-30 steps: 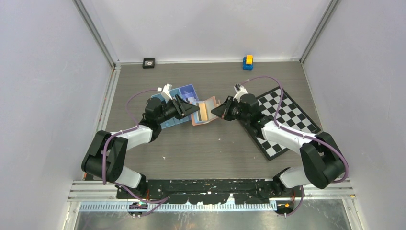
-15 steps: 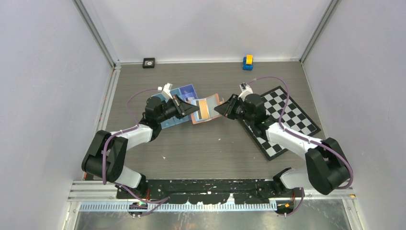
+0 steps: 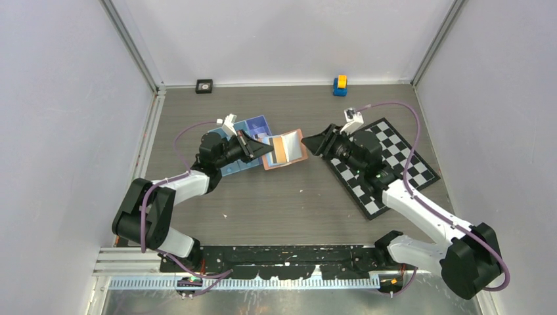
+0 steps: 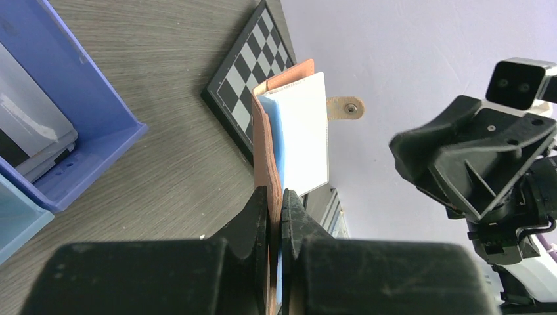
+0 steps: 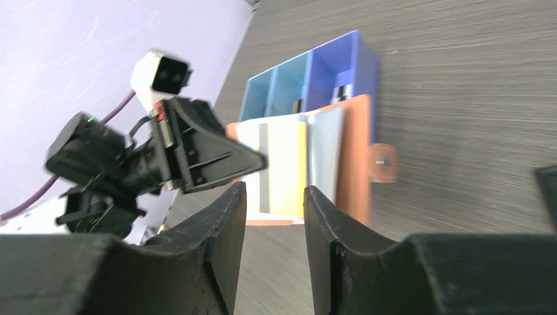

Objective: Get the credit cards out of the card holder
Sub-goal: Remove the credit card from the card holder.

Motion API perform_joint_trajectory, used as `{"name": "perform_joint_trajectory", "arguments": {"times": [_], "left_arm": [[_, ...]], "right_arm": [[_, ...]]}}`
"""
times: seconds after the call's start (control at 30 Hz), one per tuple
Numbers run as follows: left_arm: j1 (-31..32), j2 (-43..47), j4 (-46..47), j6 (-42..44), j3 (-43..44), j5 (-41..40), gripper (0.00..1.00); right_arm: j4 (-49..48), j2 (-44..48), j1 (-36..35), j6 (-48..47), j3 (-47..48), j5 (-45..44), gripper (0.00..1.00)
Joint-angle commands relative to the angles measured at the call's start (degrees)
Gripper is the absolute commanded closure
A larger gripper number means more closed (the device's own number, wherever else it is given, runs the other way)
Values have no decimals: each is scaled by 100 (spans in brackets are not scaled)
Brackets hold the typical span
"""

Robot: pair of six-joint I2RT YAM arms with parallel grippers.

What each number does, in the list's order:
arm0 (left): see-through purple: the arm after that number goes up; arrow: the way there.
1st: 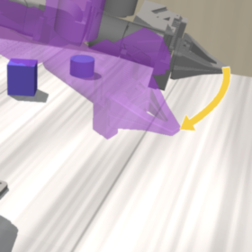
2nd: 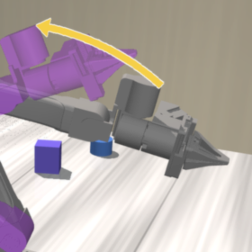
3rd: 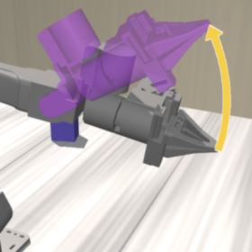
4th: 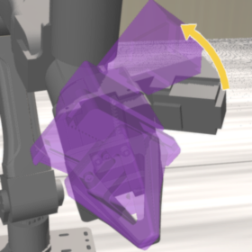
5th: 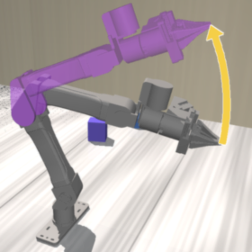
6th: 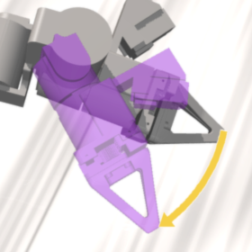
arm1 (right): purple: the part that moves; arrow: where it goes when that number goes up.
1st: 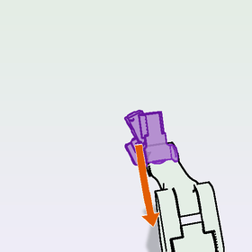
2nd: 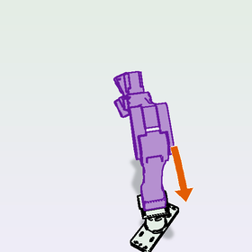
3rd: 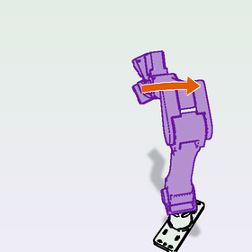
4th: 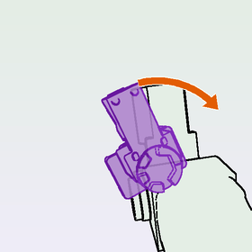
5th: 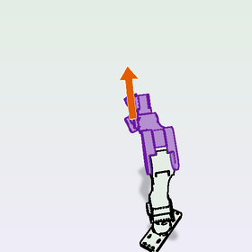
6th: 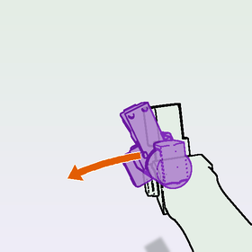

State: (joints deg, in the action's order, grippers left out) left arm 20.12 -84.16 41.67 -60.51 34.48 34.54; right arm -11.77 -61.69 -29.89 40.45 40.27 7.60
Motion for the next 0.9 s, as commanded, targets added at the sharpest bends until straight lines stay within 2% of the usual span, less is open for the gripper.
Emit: {"name": "perform_joint_trajectory", "arguments": {"times": [0.0,0.1,0.27,0.37,0.5,0.67,0.87], "left_arm": [[-17,-116,379,-49,137,85,100],[-17,-200,672,-202,115,218,100],[-17,-411,1760,-674,11,460,100],[-17,-566,2147,-907,24,561,100],[-17,-734,2515,-1132,44,635,100],[-4,-794,2623,-1224,87,727,100],[35,-782,2722,-1290,115,782,100]], "right_arm": [[-774,-216,-233,-208,100,953,60],[-857,-691,-306,-45,322,1379,67],[-664,-1338,-244,233,583,1385,73],[-717,-1504,-18,513,579,1531,73],[-1309,-1661,269,944,374,1967,69],[-1671,-1723,362,1139,299,2176,63],[-1704,-1783,370,1185,322,2228,61]]}}
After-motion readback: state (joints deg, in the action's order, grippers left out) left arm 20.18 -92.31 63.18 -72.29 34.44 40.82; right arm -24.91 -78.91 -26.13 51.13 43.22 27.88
